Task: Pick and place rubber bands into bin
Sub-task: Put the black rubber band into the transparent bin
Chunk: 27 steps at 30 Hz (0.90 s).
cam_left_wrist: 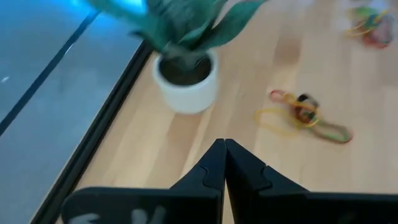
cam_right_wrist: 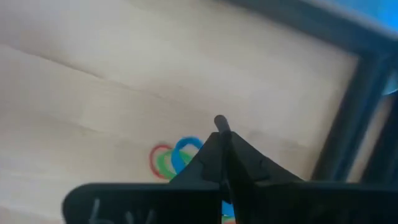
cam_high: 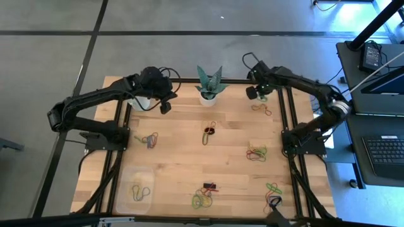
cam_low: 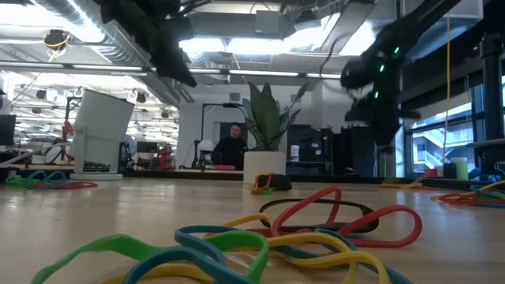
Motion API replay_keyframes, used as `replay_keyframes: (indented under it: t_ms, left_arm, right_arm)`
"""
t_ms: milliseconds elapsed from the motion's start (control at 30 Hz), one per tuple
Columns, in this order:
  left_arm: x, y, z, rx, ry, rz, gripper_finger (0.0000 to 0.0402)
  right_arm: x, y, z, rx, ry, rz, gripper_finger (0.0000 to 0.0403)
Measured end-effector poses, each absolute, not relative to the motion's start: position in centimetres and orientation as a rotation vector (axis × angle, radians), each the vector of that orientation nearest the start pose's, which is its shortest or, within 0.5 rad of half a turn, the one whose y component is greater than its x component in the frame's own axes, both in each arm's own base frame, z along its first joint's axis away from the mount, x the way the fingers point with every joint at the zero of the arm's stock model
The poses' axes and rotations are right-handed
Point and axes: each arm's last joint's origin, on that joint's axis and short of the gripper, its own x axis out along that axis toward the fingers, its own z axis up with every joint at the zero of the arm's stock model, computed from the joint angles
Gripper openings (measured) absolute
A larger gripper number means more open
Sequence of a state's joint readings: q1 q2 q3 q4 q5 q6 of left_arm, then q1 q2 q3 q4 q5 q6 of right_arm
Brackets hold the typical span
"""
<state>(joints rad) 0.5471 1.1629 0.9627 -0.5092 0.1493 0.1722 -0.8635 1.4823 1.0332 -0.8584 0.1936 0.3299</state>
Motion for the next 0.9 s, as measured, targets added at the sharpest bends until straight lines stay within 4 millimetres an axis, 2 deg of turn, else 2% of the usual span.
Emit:
replay_keyframes:
  t_ms: [200,333,467,700,900]
  left_arm:
    - [22.5,10.0,30.0,-0.004,0.626,0.265,0.0003]
    - [23.3,8.5,30.3,0.021,0.595,0.296,0.0003]
    - [23.9,7.1,30.5,0.014,0.572,0.323,0.0003]
    - [24.4,5.0,30.5,0.002,0.565,0.334,0.0003]
    - [24.6,3.4,30.5,0.023,0.563,0.301,0.0004]
  right_arm:
    - [16.4,-17.2,26.6,0.56,1.004,-1.127,0.0009]
    - [16.1,-15.1,27.6,0.463,0.949,-1.138,0.0006]
    - [15.5,-13.6,26.3,0.352,0.985,-1.212,0.0008]
    - [15.0,-11.7,22.0,0.277,1.049,-1.186,0.0009]
    - [15.1,-10.8,20.8,0.237,1.026,-1.135,0.0009]
